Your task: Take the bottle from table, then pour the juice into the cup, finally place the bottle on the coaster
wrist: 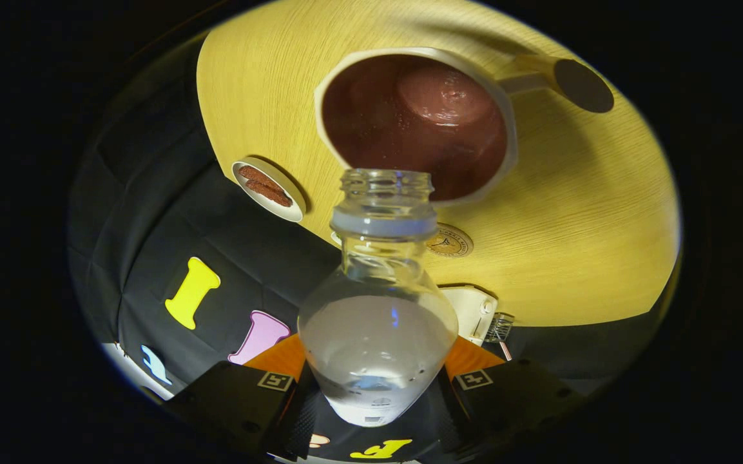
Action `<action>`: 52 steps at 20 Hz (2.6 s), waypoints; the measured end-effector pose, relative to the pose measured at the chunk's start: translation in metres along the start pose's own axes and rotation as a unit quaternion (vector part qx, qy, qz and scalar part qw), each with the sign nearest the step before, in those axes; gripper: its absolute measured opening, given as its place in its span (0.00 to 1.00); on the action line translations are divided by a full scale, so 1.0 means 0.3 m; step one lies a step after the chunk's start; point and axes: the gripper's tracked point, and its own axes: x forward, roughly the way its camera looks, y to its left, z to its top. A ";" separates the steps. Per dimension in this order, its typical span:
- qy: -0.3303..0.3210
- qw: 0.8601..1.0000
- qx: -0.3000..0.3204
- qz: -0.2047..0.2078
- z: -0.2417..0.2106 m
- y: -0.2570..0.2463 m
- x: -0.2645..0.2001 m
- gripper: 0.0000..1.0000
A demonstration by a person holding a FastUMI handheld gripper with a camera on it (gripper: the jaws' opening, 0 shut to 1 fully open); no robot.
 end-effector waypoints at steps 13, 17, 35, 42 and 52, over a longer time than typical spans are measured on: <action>-0.043 0.987 -0.136 0.070 -0.076 -0.031 -0.051 0.75; -0.050 0.960 -0.266 0.071 -0.148 -0.099 -0.066 0.75; -0.126 0.461 -0.878 0.010 -0.161 -0.479 -0.187 0.75; -0.142 0.264 -0.953 0.042 -0.157 -0.577 -0.145 0.75; -0.179 0.245 -0.950 0.072 -0.205 -0.439 0.123 0.75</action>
